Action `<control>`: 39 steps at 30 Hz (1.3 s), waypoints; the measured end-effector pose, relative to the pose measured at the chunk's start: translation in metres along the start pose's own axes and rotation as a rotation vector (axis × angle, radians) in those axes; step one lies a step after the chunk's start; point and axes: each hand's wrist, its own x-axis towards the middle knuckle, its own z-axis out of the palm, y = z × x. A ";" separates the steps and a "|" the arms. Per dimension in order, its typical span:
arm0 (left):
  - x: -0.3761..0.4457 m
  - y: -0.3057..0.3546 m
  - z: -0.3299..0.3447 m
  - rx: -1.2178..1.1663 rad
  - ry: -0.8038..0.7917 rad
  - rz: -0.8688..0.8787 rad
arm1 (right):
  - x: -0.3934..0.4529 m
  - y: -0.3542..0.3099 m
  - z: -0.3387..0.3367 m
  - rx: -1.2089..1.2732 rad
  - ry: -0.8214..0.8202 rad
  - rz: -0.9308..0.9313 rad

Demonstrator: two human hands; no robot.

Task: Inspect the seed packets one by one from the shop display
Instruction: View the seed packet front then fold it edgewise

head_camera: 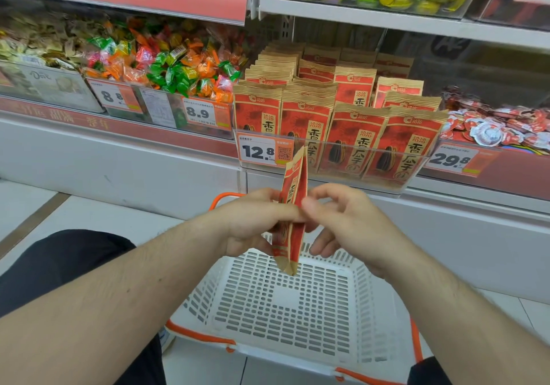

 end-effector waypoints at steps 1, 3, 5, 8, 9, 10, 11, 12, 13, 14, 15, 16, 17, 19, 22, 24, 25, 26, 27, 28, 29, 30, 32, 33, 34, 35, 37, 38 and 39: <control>0.000 -0.001 0.000 0.015 -0.005 0.004 | 0.002 0.001 -0.001 0.005 0.050 -0.023; 0.001 -0.004 0.001 0.060 -0.019 -0.006 | 0.007 0.005 -0.001 -0.048 0.154 -0.083; 0.002 -0.007 0.003 0.078 -0.070 -0.006 | 0.010 0.008 0.000 -0.111 0.230 -0.131; 0.002 -0.008 0.005 0.034 -0.074 0.007 | 0.013 0.011 0.000 -0.140 0.247 -0.176; 0.002 -0.007 0.005 0.014 -0.057 0.028 | 0.014 0.012 0.000 -0.145 0.239 -0.189; 0.002 -0.006 0.005 -0.007 -0.027 0.060 | 0.014 0.013 0.002 -0.144 0.227 -0.195; 0.003 -0.006 0.005 -0.021 0.018 0.103 | 0.014 0.013 0.003 -0.131 0.212 -0.191; 0.004 -0.006 0.005 -0.031 0.068 0.152 | 0.014 0.013 0.004 -0.104 0.198 -0.182; 0.004 -0.005 0.006 -0.039 0.103 0.196 | 0.014 0.014 0.005 -0.067 0.184 -0.171; 0.004 -0.005 0.006 -0.050 0.117 0.230 | 0.014 0.012 0.005 -0.026 0.170 -0.159; 0.004 -0.004 0.006 -0.062 0.113 0.248 | 0.013 0.011 0.005 0.015 0.152 -0.148; 0.004 -0.004 0.006 -0.075 0.091 0.254 | 0.012 0.009 0.005 0.055 0.132 -0.140; 0.004 -0.004 0.006 -0.089 0.062 0.251 | 0.012 0.008 0.005 0.096 0.113 -0.134; 0.004 -0.004 0.004 -0.122 0.006 0.231 | 0.011 0.007 0.004 0.177 0.083 -0.116; 0.006 -0.004 0.002 -0.168 -0.058 0.217 | 0.010 0.006 0.004 0.265 0.050 -0.100; 0.006 -0.004 0.001 -0.176 -0.077 0.220 | 0.010 0.006 0.004 0.300 0.034 -0.099; 0.006 -0.004 0.001 -0.174 -0.082 0.223 | 0.010 0.005 0.004 0.310 0.028 -0.097; 0.006 -0.004 0.001 -0.173 -0.088 0.224 | 0.009 0.005 0.004 0.317 0.023 -0.094; 0.006 -0.004 0.001 -0.172 -0.093 0.224 | 0.009 0.005 0.004 0.321 0.019 -0.092; 0.006 -0.004 0.001 -0.173 -0.096 0.224 | 0.009 0.005 0.004 0.323 0.017 -0.091; 0.006 -0.004 0.001 -0.174 -0.098 0.221 | 0.009 0.005 0.004 0.325 0.015 -0.091; 0.007 -0.004 0.001 -0.176 -0.097 0.219 | 0.008 0.005 0.003 0.326 0.014 -0.092; 0.007 -0.004 0.001 -0.185 -0.085 0.210 | 0.008 0.006 0.003 0.310 0.017 -0.095; 0.007 -0.005 0.000 -0.187 -0.072 0.205 | 0.008 0.006 0.002 0.290 0.023 -0.098; 0.007 -0.005 0.000 -0.187 -0.058 0.200 | 0.008 0.006 0.001 0.257 0.029 -0.102; 0.006 -0.004 0.000 -0.191 -0.034 0.196 | 0.008 0.006 0.000 0.210 0.034 -0.105; 0.007 -0.003 -0.001 -0.234 0.025 0.199 | 0.006 0.004 -0.005 0.071 0.008 -0.089; 0.008 -0.002 -0.001 -0.265 0.058 0.203 | 0.004 0.003 -0.009 -0.024 -0.038 -0.068; 0.008 -0.002 -0.002 -0.293 0.088 0.202 | 0.002 0.002 -0.012 -0.125 -0.109 -0.042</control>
